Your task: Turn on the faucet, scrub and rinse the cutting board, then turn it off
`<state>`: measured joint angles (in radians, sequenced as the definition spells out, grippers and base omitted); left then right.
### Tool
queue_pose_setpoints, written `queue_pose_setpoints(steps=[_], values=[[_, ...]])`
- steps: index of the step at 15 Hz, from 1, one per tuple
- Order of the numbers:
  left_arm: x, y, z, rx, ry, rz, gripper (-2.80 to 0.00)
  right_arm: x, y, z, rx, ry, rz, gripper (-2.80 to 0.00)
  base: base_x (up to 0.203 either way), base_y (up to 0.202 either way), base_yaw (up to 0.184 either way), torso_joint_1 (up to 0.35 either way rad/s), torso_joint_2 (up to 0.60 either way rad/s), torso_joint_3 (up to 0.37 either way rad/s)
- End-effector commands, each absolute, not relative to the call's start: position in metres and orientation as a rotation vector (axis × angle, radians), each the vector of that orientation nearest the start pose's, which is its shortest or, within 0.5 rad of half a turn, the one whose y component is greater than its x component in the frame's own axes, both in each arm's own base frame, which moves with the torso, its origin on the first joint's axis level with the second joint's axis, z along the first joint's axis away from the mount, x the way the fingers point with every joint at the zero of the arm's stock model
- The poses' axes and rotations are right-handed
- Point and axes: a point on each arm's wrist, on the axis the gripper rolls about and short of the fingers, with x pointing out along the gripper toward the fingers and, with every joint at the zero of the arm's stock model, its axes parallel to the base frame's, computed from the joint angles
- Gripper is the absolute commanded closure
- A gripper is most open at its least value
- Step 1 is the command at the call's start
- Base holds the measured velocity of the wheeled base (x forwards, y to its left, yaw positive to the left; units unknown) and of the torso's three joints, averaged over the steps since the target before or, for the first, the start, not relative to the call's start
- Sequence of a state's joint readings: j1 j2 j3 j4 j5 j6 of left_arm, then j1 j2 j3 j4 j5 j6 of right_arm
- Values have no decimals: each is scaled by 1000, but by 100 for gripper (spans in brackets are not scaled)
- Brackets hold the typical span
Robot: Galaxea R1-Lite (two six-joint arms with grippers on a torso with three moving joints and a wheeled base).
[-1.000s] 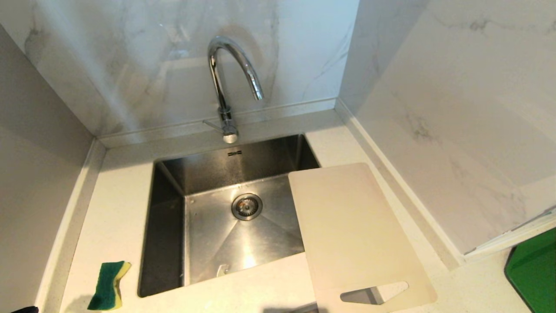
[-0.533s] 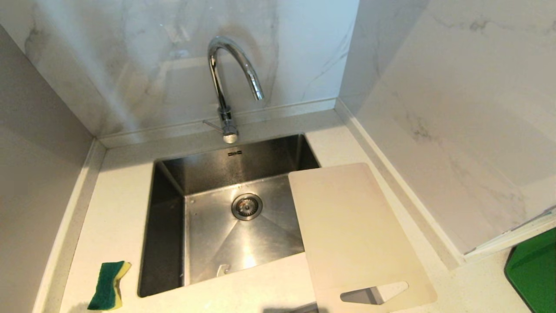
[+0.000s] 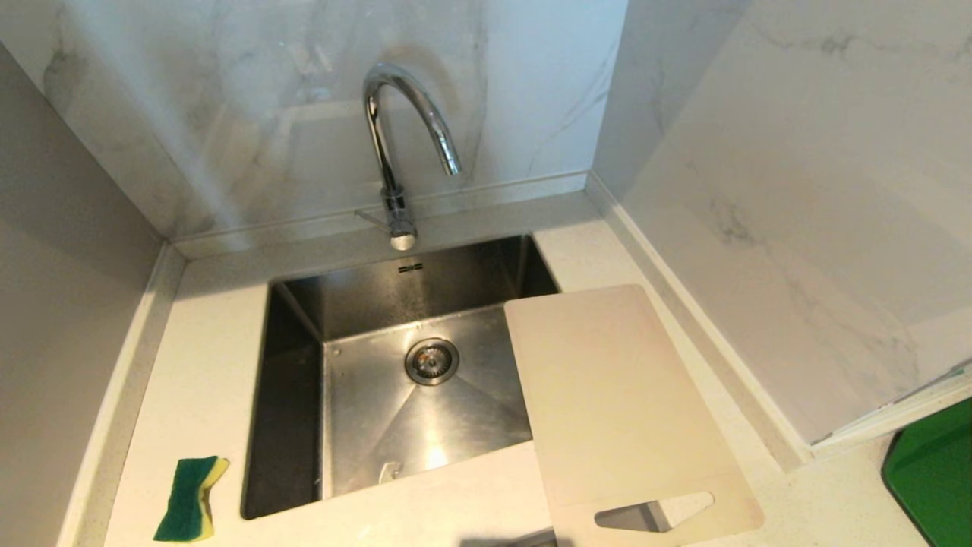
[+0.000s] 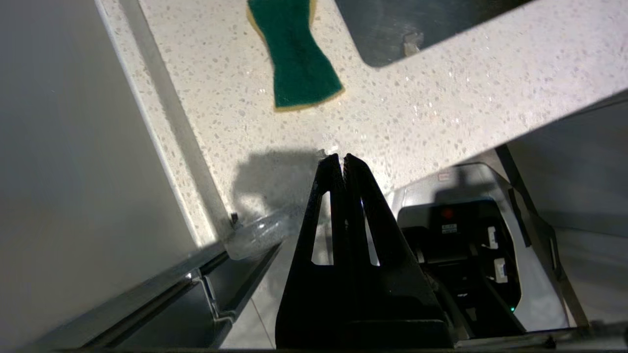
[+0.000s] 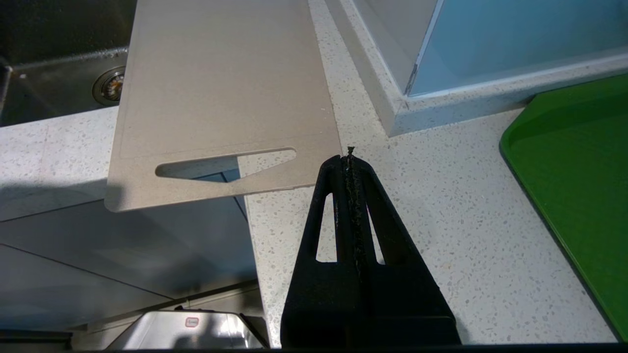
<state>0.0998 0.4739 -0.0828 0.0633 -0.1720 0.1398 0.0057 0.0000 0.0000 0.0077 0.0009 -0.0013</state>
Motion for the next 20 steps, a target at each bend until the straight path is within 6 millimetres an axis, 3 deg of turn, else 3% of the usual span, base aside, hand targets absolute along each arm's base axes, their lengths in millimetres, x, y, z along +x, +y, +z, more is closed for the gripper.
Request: queue_pose_setpoints(steps=[1,9,15,20], values=[[2,-4,91,82,375,-114,0,-23,0,74,-2,9,8,0,0,0,0,0,0,0],[-1,-4,96,55,158,-96,0,-23,0,74,-2,8,8,0,0,0,0,0,0,0],[-24,-2,83,77,-23,-105,0,-23,0,74,-2,9,8,0,0,0,0,0,0,0],[-24,0,85,72,-106,-23,0,-23,0,75,-2,8,8,0,0,0,0,0,0,0]])
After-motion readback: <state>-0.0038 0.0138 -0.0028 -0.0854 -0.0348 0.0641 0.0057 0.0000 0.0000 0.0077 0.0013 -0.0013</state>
